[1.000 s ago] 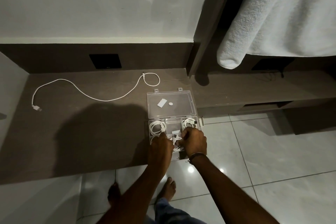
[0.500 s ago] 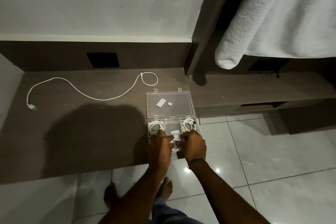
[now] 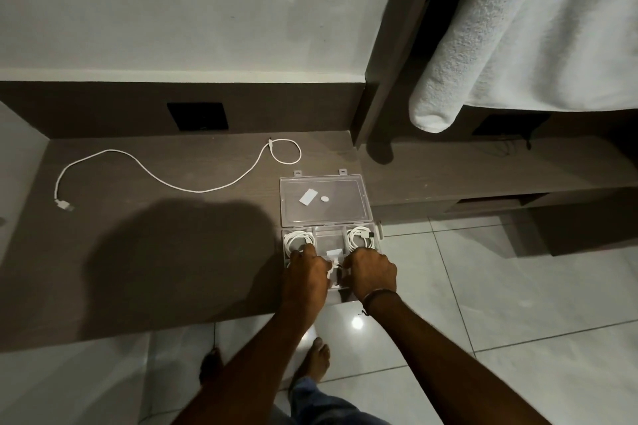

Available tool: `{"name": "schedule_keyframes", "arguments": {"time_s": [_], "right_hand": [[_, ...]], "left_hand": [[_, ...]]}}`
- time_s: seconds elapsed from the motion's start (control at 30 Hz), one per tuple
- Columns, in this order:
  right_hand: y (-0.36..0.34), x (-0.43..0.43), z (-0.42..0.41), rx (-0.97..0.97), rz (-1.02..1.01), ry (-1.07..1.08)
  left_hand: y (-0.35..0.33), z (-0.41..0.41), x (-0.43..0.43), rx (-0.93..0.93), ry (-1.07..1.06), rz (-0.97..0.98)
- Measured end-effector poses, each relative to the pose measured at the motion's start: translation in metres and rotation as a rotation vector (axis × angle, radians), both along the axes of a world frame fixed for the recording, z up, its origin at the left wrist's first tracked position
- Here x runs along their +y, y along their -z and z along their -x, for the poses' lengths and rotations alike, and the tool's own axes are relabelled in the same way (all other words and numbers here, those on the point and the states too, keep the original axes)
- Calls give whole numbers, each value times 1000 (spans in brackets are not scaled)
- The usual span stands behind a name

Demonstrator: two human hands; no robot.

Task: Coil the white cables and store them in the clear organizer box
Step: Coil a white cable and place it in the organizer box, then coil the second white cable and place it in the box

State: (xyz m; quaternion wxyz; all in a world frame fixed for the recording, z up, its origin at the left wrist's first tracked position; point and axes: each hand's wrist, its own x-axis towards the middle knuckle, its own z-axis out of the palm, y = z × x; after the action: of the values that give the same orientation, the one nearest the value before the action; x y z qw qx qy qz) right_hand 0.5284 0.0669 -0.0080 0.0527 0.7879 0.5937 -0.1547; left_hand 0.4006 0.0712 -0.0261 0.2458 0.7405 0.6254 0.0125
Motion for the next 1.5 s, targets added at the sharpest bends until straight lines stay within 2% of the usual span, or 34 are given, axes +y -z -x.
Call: {"name": "schedule_keyframes", "arguments": {"time_s": [0.17,0.27,0.47,0.67,0.93,1.17,1.33,1.5], "right_hand": [[3,3,-3,-19,-3,-30],[5,3,-1,10,-32,-8],[3,-7,8,59,-121,-10],[7,-22,6,121,-239,41],[6,-29,5,251,-300,211],[2,-31,7,353,-383,362],[-14,-1,57,427,-416,142],[-35,56,161,467,-379,-167]], "left_hand": [[-7,-5,2,138,12,18],[-3,-4,1,146,40,37],[-5,-6,-2,-11,-114,-70],[-5,6,12,-289,-142,5],[-5,8,5,-266,-212,-67],[-8,32,-3,-395,-371,-52],[-25,105,7,-394,-569,-67],[-34,224,45,-369,-782,-122]]}}
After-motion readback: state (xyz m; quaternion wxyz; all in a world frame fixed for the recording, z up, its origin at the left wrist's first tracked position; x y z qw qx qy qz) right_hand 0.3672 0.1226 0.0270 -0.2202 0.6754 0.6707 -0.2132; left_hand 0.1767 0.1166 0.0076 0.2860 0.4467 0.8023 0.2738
